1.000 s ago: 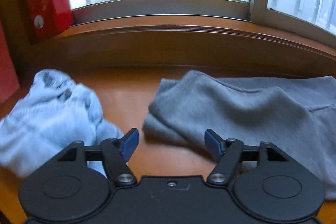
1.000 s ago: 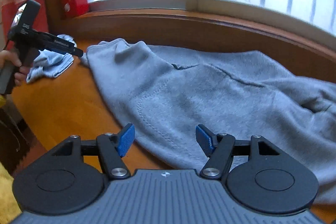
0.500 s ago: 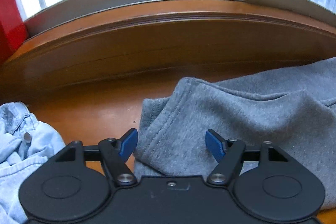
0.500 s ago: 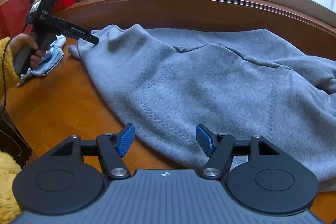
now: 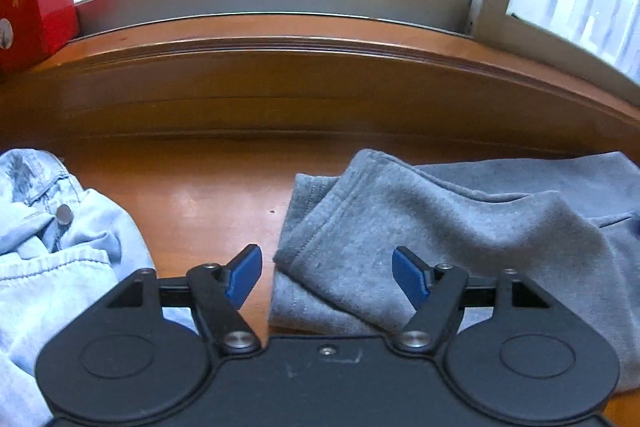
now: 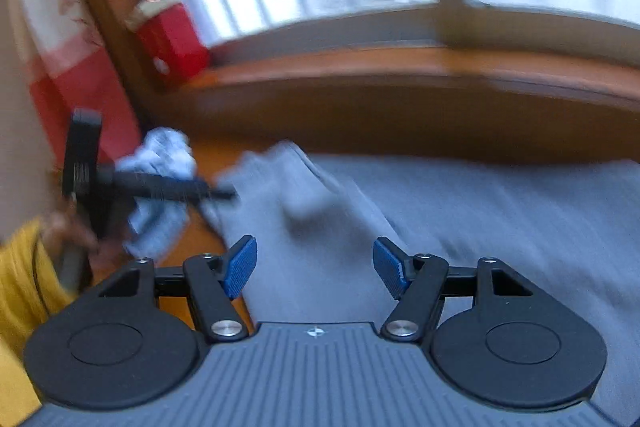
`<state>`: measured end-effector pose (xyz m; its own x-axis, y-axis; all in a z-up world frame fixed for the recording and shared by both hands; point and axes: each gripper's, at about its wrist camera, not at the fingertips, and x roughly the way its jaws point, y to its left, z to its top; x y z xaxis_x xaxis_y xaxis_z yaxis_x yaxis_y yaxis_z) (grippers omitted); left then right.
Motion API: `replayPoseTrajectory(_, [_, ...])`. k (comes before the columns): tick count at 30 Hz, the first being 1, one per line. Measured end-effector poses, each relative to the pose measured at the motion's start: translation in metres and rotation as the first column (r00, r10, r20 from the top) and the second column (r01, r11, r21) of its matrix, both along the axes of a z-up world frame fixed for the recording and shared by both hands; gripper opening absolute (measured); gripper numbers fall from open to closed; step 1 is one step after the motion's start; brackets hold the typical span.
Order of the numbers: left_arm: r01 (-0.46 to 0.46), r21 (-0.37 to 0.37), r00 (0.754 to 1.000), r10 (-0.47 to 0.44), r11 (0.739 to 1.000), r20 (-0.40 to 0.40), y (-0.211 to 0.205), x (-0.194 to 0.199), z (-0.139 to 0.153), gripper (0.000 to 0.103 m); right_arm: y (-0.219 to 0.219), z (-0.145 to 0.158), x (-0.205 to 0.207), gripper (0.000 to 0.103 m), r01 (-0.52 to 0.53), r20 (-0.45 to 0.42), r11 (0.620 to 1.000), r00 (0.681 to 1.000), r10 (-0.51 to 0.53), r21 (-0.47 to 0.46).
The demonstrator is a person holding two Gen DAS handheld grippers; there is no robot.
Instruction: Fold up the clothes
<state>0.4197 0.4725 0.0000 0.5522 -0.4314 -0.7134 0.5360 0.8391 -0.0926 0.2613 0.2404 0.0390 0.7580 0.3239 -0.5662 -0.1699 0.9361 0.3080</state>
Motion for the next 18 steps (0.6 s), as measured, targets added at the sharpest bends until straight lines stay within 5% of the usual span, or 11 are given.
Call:
replayPoseTrajectory(8, [0.002,-0.054,1.0,-0.004,0.999,-0.027,0.013,-0.016,-0.001,0.071,0.064,-0.03,0.135,0.065,-0.208,-0.076,0.957,0.978,0.196,-0.205])
replayPoseTrajectory(15, [0.036,-0.05,0.999,-0.037,0.998,-0.029,0.017,-0.024,0.001,0.074,0.073,-0.052,0.153,0.037,-0.26,-0.112,0.942,0.964,0.241,-0.211])
replayPoseTrajectory(16, [0.042,-0.049,0.999,-0.043,0.998,-0.027,0.019,-0.025,0.001,0.074,0.074,-0.05,0.152,0.028,-0.26,-0.102,0.941,0.965,0.243,-0.216])
replayPoseTrajectory(17, [0.046,-0.049,0.998,-0.048,0.998,-0.027,0.019,-0.024,0.0,0.074,0.075,-0.048,0.151,0.006,-0.262,-0.094,0.94,0.964,0.247,-0.218])
replayPoseTrajectory(18, [0.048,-0.047,0.998,-0.05,0.998,-0.026,0.018,-0.023,-0.001,0.074,0.073,-0.044,0.146,0.005,-0.263,-0.072,0.942,0.965,0.254,-0.207])
